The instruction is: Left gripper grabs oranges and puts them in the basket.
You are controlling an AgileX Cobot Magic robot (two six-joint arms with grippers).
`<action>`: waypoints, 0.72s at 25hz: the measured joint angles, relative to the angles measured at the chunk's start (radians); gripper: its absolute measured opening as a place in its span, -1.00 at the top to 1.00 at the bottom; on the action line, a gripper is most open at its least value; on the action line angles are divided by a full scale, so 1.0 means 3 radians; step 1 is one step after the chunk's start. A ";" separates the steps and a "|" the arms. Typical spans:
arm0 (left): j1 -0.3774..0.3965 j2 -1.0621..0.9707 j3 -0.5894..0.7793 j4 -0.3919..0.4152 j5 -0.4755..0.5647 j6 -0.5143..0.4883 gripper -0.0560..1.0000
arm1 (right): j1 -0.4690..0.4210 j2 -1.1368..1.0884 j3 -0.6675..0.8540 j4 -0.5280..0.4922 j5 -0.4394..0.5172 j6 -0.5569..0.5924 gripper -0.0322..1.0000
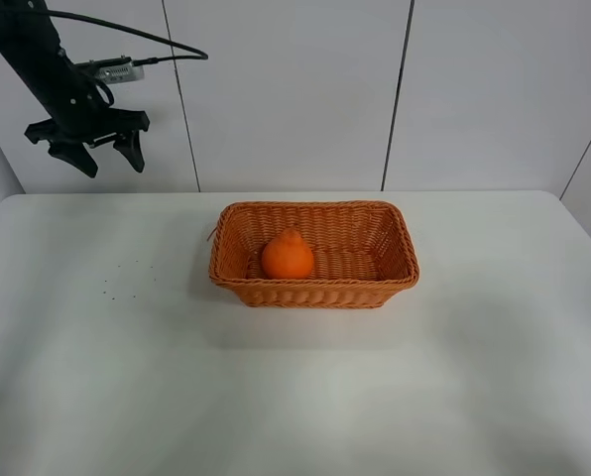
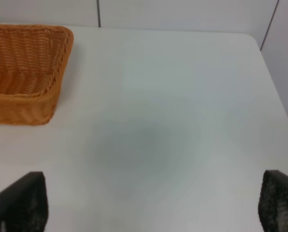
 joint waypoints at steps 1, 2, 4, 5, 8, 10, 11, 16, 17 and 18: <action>-0.0014 -0.0090 0.0092 -0.0003 0.0004 0.0000 -0.64 | 0.0000 0.0000 0.0000 0.0000 0.0000 0.0000 -0.41; -0.0023 -0.0177 0.0194 -0.0012 0.0004 0.0000 -0.64 | 0.0000 0.0000 0.0000 0.0000 0.0000 0.0000 -0.41; -0.0033 -0.0399 0.0396 -0.0043 0.0004 0.0003 -0.64 | 0.0000 0.0000 0.0000 0.0000 0.0000 0.0000 -0.41; -0.0033 -0.0499 0.0514 -0.0058 0.0004 0.0003 -0.64 | 0.0000 0.0000 0.0000 0.0000 0.0000 0.0000 -0.41; -0.0033 -0.0921 0.0934 -0.0076 0.0004 0.0003 -0.64 | 0.0000 0.0000 0.0000 0.0000 0.0000 0.0000 -0.41; -0.0033 -0.1221 0.1252 -0.0076 0.0004 0.0003 -0.64 | 0.0000 0.0000 0.0000 0.0000 0.0000 0.0000 -0.41; -0.0033 -0.1398 0.1441 -0.0076 0.0004 0.0003 -0.64 | 0.0000 0.0000 0.0000 0.0000 0.0000 0.0000 -0.41; -0.0040 -0.2333 0.2479 -0.0061 0.0004 0.0003 -0.64 | 0.0000 0.0000 0.0000 0.0000 0.0000 0.0000 -0.41; -0.0040 -0.2555 0.2669 -0.0057 0.0004 0.0003 -0.64 | 0.0000 0.0000 0.0000 0.0000 0.0000 0.0000 -0.41; -0.0040 -0.2777 0.2896 -0.0040 0.0004 0.0003 -0.64 | 0.0000 0.0000 0.0000 0.0000 0.0000 0.0000 -0.41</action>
